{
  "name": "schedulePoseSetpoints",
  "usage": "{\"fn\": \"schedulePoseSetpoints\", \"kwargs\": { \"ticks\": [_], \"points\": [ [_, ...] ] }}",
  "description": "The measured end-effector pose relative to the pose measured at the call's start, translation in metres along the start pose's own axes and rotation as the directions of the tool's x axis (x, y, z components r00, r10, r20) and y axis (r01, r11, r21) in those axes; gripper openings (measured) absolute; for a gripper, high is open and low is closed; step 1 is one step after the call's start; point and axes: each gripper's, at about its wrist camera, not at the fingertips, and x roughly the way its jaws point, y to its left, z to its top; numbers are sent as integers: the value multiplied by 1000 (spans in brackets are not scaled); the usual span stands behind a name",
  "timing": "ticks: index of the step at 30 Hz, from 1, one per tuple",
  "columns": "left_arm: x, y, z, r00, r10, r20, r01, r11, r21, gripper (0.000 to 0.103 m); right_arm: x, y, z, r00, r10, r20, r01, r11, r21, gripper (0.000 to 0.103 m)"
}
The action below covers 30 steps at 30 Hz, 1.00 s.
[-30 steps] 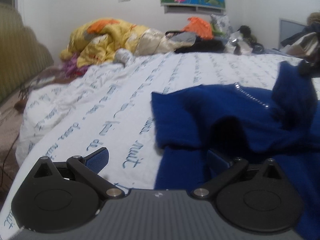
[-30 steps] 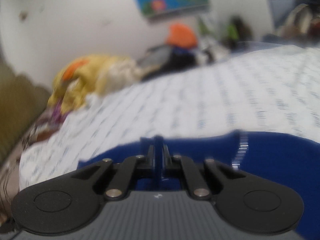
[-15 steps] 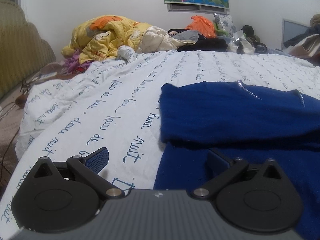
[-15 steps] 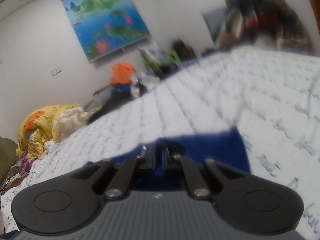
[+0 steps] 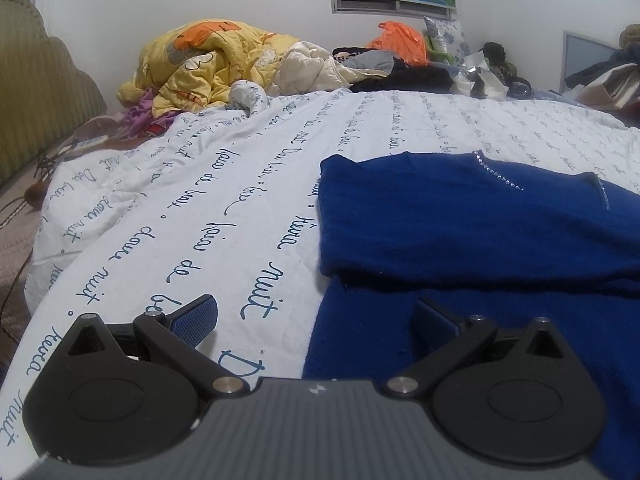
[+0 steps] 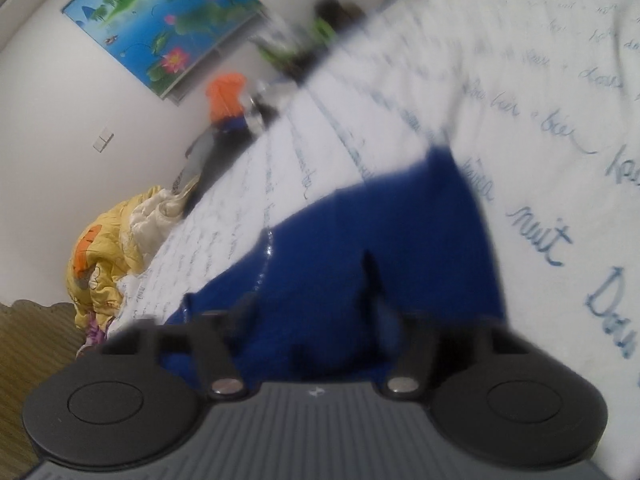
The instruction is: Fold small clothes
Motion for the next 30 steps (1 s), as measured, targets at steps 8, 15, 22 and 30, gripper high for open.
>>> {"fn": "schedulePoseSetpoints", "kwargs": {
  "ticks": [8,15,22,30],
  "points": [
    [0,0,0,1000,-6,-5,6,1000,-11,103,7,4,7,993,-113,46,118,983,-141,6],
    [1,0,0,1000,-9,-7,9,1000,2,103,4,17,4,958,-262,115,286,905,-315,10],
    [2,2,0,1000,-12,-13,12,1000,-6,103,-29,45,-26,955,-239,174,293,842,-452,39],
    [3,4,0,999,-25,-20,24,999,-21,103,-18,55,-73,948,-306,87,291,724,-625,80]
  ]
}}
